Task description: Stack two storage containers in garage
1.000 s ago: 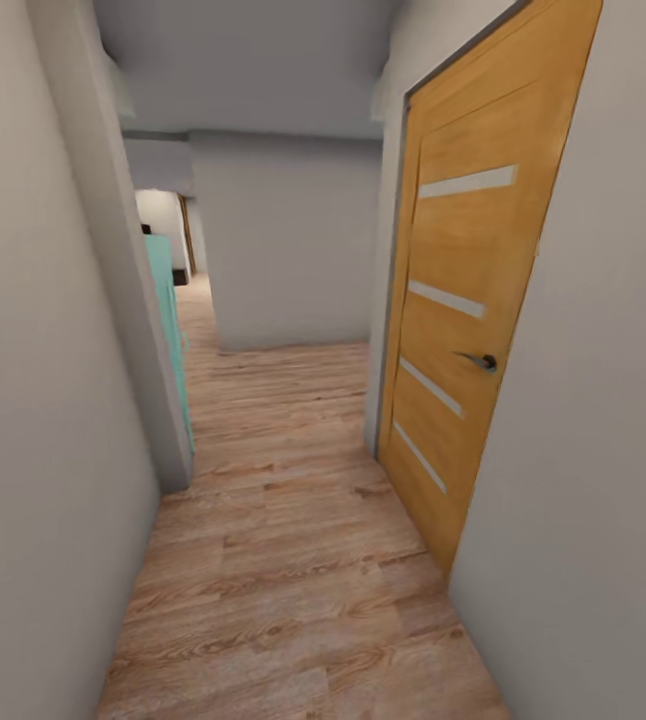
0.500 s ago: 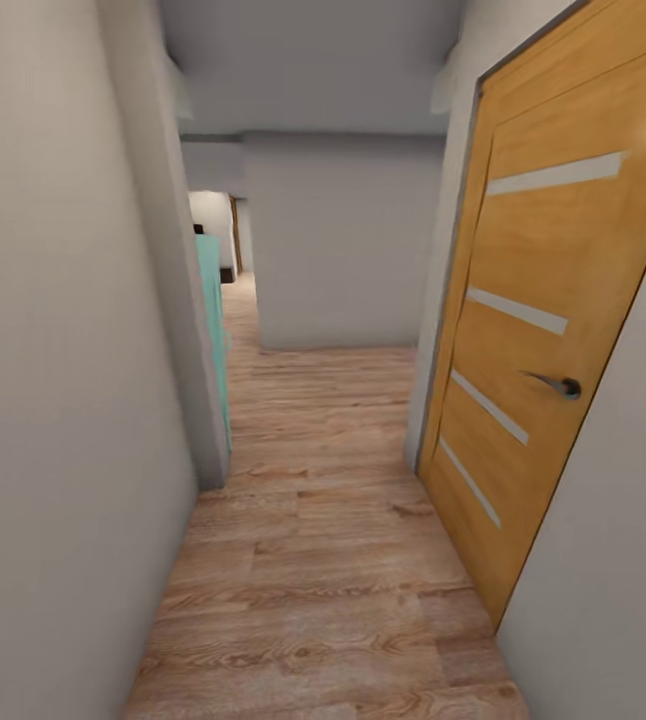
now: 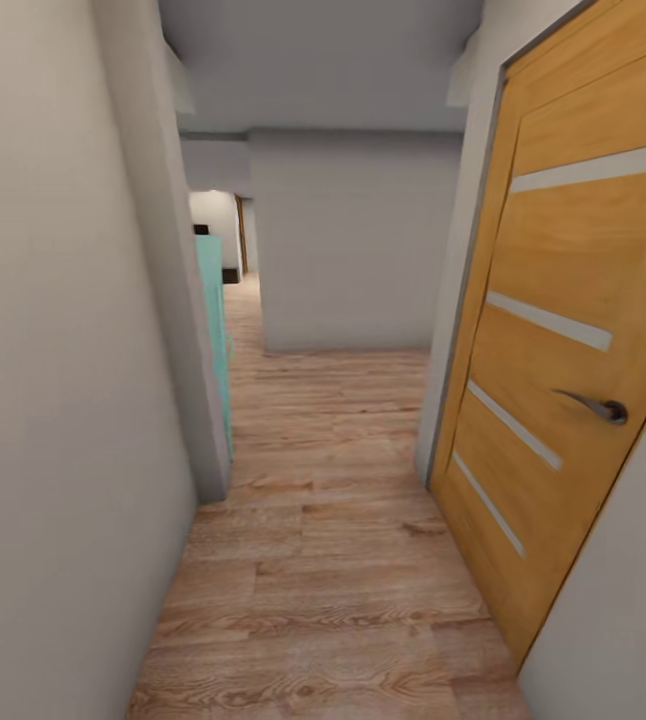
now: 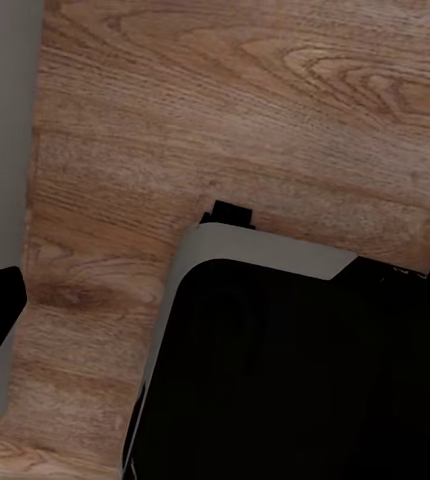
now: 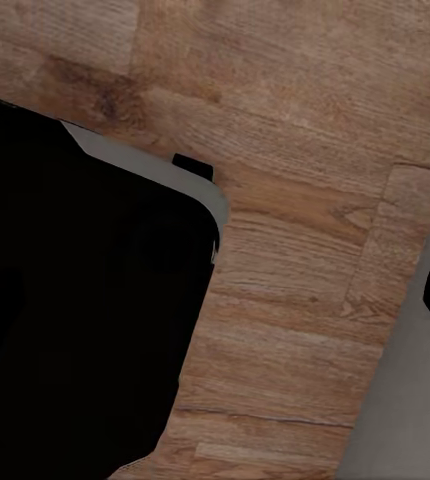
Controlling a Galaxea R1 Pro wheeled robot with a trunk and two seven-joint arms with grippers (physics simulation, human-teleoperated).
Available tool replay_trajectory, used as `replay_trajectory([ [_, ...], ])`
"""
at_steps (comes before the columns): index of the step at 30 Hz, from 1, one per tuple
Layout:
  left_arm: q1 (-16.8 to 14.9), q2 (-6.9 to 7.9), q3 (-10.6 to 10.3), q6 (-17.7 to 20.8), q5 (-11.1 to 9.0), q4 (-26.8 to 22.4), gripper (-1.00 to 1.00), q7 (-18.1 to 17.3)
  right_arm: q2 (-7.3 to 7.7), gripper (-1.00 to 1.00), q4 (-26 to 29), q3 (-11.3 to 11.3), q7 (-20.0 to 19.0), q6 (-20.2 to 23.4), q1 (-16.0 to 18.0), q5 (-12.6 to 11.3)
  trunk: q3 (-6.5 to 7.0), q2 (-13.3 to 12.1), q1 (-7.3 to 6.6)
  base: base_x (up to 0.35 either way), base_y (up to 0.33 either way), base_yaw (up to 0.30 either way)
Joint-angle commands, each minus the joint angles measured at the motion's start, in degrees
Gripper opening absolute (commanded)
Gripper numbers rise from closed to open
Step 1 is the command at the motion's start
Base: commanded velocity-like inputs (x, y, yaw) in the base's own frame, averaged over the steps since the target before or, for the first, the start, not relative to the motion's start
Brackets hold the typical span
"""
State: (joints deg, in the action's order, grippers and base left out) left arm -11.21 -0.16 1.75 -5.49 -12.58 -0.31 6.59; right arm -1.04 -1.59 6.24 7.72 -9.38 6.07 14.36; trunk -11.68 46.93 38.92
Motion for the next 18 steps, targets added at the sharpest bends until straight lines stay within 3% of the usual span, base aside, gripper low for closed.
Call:
replay_trajectory([
  [1, -0.04, -0.02, 0.16, -0.02, -0.18, 0.04, 1.0, 0.1, -0.04, 1.0, -0.17, 0.37, 0.37, -0.2, 0.08, 0.09, -0.08, 0.05, 0.04, 0.321, 0.0, 0.001],
  [18, -0.04, -0.06, 0.06, 0.22, -0.16, 0.04, 1.0, 0.09, -0.11, 1.0, -0.17, 0.52, 0.37, 0.16, 0.08, 0.16, -0.08, 0.05, 0.04, 0.321, 0.0, 0.0],
])
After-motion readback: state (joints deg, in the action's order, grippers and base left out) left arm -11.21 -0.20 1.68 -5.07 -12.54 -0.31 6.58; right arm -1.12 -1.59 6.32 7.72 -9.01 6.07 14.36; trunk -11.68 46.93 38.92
